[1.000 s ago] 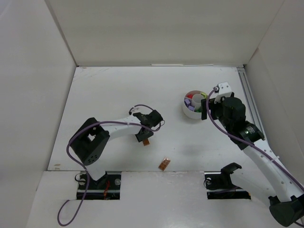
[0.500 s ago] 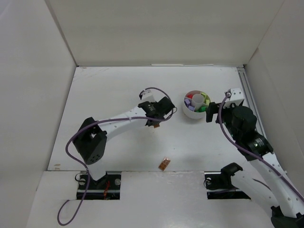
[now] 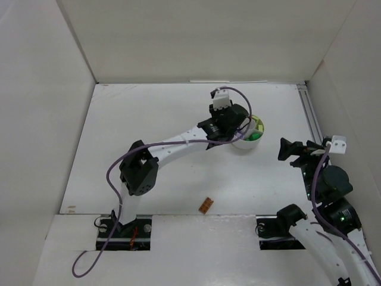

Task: Sort the legos into containers by color

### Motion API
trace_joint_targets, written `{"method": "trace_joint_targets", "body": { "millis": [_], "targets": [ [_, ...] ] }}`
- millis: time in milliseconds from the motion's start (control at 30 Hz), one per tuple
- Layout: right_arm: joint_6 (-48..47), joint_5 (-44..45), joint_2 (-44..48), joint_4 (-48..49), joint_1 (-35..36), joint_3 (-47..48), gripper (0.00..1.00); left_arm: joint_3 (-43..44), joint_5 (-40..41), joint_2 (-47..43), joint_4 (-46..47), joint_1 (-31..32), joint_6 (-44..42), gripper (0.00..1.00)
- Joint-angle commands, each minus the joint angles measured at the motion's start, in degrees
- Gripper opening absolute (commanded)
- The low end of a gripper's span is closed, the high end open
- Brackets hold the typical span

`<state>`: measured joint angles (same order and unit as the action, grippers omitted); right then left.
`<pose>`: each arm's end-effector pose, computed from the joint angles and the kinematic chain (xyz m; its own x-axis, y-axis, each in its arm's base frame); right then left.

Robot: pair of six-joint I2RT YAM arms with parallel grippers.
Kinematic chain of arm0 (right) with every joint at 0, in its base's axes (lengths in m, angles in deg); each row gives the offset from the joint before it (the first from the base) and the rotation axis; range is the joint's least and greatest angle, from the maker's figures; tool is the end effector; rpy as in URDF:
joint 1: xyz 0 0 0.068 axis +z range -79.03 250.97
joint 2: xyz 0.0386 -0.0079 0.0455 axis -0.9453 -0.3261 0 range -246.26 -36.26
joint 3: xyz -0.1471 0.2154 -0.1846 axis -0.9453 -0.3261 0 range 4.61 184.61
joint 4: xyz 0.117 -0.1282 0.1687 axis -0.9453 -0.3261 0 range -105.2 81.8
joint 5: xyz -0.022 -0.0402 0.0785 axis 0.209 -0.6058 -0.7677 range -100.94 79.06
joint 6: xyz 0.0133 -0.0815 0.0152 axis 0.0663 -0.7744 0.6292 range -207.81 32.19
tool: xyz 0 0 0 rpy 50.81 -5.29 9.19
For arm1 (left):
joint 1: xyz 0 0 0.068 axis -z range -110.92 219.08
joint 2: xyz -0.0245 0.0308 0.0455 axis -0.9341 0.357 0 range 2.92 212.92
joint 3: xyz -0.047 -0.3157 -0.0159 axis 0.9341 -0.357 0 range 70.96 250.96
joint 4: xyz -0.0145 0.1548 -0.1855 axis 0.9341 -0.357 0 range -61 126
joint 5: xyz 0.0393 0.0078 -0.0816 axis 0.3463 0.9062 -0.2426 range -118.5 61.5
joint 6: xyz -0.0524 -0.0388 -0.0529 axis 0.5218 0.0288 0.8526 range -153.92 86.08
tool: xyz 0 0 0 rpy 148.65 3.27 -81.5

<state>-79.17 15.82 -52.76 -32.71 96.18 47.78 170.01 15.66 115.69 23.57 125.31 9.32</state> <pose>0.0447 -0.0156 0.3616 0.0379 0.1660 -0.9854 0.0214 0.9858 0.1668 0.3131 -0.3760 0.3504 -0.3488 -0.3624 -0.8643 0.0134 0.9202 -0.3913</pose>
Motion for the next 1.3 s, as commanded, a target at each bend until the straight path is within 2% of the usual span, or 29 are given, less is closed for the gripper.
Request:
{"method": "trace_joint_targets", "body": {
  "millis": [0,133,400,700,833,1067,1267],
  "targets": [
    [1.29,1.80,0.23,0.61,0.54,-0.38,0.98,2.12,3.30,0.78,16.69,1.86,-11.94,0.26],
    [1.29,1.80,-0.38,0.61,0.54,-0.38,0.98,2.12,4.44,3.06,26.73,3.01,-17.03,0.27],
    [1.29,0.66,-1.61,1.13,0.54,-0.90,0.99,8.62,3.40,10.35,33.24,4.07,-21.25,0.32],
    [1.29,1.19,-2.14,1.66,0.54,-1.52,0.99,11.17,0.84,15.64,36.68,4.07,-22.94,0.35],
    [1.29,1.80,-2.14,2.18,0.54,-1.52,0.99,7.49,0.22,15.02,38.27,4.07,-21.54,0.35],
    [1.29,2.32,-2.67,2.19,0.54,-1.52,0.99,5.37,-1.80,15.55,37.74,4.07,-20.39,0.45],
    [1.29,2.33,-2.67,2.19,0.54,-1.52,0.99,3.00,-2.68,12.92,37.74,4.07,-19.25,0.47]
  ]
}}
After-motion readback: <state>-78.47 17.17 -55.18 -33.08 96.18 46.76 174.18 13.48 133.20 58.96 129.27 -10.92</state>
